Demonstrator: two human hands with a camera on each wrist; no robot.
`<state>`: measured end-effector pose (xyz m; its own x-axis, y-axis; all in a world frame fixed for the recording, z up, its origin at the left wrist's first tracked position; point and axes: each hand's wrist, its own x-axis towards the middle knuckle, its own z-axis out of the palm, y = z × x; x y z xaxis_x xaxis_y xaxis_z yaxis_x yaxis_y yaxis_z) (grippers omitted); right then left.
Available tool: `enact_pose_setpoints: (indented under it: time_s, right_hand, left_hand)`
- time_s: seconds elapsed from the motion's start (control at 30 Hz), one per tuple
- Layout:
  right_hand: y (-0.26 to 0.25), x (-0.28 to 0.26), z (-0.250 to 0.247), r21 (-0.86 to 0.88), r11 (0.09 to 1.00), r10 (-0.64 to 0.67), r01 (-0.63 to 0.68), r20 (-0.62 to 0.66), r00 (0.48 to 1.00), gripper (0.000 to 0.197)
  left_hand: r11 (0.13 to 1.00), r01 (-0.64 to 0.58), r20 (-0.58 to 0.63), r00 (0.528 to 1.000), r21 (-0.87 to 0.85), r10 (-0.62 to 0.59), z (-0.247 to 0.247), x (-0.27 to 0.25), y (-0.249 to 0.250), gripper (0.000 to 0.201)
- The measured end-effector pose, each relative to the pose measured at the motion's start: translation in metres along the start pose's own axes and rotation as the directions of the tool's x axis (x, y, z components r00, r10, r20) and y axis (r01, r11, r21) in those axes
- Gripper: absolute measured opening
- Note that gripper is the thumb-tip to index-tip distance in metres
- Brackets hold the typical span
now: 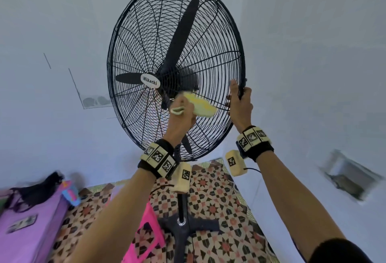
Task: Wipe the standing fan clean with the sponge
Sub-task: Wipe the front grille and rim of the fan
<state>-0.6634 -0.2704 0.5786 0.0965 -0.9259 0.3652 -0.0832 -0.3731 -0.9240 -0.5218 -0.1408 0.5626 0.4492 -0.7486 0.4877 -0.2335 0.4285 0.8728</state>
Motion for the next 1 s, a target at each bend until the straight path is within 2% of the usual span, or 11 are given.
enact_pose_setpoints:
  time_s: [0.1,0.17,0.27,0.33,0.43,0.5,0.57,0.63,0.7,0.8,1.0]
  right_hand:
    - [-0.002,0.004,-0.006,-0.009,1.0,0.026,-0.025,0.06,0.998,0.066]
    - [-0.004,0.002,-0.012,-0.051,0.999,0.021,-0.015,0.12,0.993,0.063]
    - [-0.007,-0.001,-0.018,-0.067,0.998,0.015,-0.003,0.184,0.983,0.063]
    - [-0.008,-0.002,-0.017,-0.051,0.999,0.013,-0.003,0.192,0.981,0.067]
    - [-0.009,-0.002,-0.015,-0.02,1.0,0.017,-0.013,0.19,0.982,0.068]
    - [-0.01,-0.005,-0.013,-0.009,1.0,0.001,0.001,0.199,0.98,0.064]
    - [-0.01,-0.008,-0.01,0.001,1.0,-0.007,0.007,0.193,0.981,0.062]
    - [-0.011,-0.009,-0.01,-0.009,1.0,-0.009,0.01,0.186,0.983,0.065]
    - [-0.014,-0.01,-0.011,-0.023,1.0,0.006,-0.002,0.184,0.983,0.07]
    - [-0.016,-0.013,-0.015,-0.019,1.0,0.018,-0.014,0.188,0.982,0.071]
    - [0.031,0.02,0.001,0.052,0.992,0.087,-0.113,0.356,0.93,0.099]
  left_hand:
    - [0.988,0.079,0.274,0.961,-0.131,-0.04,0.014,-0.009,0.011,0.028]
    - [0.978,0.038,0.19,0.982,-0.205,0.001,0.012,-0.009,0.011,0.03]
    - [0.999,-0.023,0.128,0.991,-0.027,0.027,-0.002,-0.006,0.001,0.023]
    - [0.997,-0.019,-0.109,0.994,0.074,0.027,-0.018,0.003,-0.006,0.015]
    - [0.998,0.047,-0.507,0.859,-0.052,-0.067,-0.038,0.016,-0.005,0.023]
    - [0.997,0.035,-0.4,0.914,-0.074,-0.062,-0.035,0.009,0.003,0.019]
    - [1.0,-0.003,-0.144,0.99,-0.023,-0.001,-0.018,-0.005,0.008,0.015]
    - [0.997,-0.074,0.018,0.997,-0.011,0.074,0.001,-0.012,0.006,0.015]
    - [0.996,-0.087,-0.142,0.986,0.006,0.087,0.004,-0.004,0.002,0.017]
    - [1.0,-0.012,-0.443,0.897,-0.005,0.008,-0.018,0.013,-0.004,0.022]
    - [0.989,-0.146,-0.103,0.984,0.008,0.146,0.039,-0.037,0.016,0.014]
